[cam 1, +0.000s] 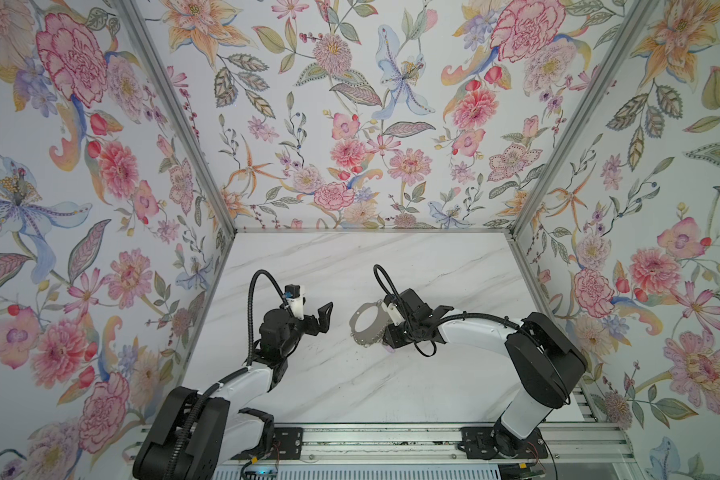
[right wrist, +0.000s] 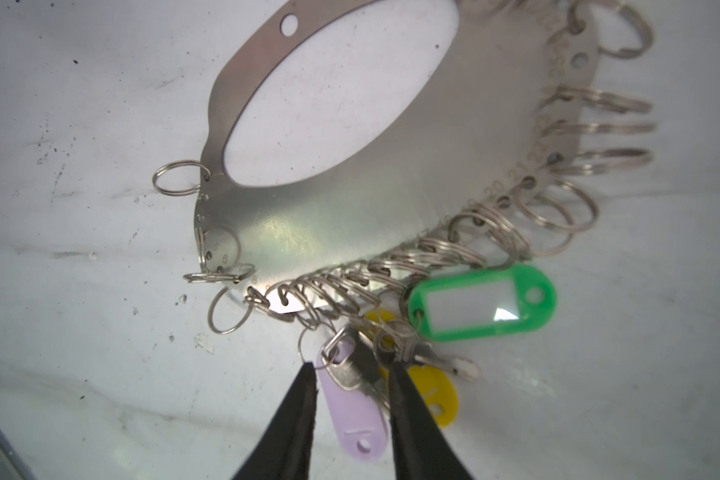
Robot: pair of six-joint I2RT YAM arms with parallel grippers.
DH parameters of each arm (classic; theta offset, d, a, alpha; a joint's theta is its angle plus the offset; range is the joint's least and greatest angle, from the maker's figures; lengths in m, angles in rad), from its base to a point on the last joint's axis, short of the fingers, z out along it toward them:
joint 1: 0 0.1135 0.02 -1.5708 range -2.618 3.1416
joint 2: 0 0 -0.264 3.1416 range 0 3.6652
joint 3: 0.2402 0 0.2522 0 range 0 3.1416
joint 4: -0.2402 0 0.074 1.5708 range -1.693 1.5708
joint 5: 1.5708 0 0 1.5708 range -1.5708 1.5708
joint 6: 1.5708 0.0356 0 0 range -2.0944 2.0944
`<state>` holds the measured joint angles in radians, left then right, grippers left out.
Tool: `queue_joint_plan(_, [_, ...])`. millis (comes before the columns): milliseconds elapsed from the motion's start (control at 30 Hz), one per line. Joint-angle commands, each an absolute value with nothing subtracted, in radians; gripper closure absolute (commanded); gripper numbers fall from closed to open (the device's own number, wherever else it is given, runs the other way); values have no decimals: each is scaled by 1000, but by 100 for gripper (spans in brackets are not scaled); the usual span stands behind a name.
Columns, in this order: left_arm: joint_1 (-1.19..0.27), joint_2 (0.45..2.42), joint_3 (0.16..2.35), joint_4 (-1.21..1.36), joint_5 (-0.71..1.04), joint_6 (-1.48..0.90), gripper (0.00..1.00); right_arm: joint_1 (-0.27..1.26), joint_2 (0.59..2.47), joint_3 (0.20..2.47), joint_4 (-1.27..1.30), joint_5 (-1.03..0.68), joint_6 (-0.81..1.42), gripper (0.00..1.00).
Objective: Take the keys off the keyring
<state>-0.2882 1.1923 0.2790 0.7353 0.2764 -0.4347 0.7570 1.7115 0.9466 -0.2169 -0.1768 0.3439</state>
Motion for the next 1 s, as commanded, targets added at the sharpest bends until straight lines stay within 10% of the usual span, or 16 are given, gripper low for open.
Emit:
queue_joint_plan(0, [-295,1197,279,753,283,-433,1,768,1720,922,-238,-192,344,68])
queue_joint_plan(967, [-295,1201,285,748,287,-434,1,816,1602,894,-271,-175,406,72])
